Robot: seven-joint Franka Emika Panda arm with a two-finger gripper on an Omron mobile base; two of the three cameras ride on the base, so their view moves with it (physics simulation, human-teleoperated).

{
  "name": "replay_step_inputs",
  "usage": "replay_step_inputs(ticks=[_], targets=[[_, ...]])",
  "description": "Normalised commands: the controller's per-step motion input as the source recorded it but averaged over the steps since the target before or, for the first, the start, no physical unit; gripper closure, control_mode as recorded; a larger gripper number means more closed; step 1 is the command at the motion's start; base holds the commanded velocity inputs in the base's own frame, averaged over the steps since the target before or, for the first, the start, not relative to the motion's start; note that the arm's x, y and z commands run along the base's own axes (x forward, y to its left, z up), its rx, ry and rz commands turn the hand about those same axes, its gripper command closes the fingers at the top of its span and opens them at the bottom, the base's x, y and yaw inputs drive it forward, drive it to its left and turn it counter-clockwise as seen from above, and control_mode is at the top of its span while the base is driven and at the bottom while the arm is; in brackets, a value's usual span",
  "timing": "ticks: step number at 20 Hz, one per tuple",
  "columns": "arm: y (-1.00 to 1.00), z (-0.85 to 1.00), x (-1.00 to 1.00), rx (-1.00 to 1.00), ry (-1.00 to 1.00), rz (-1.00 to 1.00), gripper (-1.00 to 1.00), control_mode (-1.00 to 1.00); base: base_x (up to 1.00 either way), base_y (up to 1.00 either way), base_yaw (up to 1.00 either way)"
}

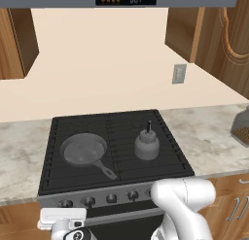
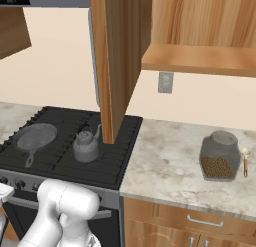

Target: Pick the pan from the cabinet and place it on the stove. Then turn on the stove burner for the pan.

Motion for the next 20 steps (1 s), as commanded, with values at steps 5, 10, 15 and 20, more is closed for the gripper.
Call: replay_step_inputs(ticks=[5,10,15,20], targets=[[0.0,0.0,0.0,0.0,0.0,0.0,1.0,-1.0,0.0,0.0,0.0],[0.0,0.02,-0.01,-0.04,0.0,0.0,1.0,-1.0,0.0,0.0,0.0],[0.0,0.13,-0.1,-0.25,0.0,0.0,1.0,-1.0,0.0,0.0,0.0],[0.0,0.07,-0.15,-0.39,0.0,0.0,1.0,-1.0,0.0,0.0,0.0]])
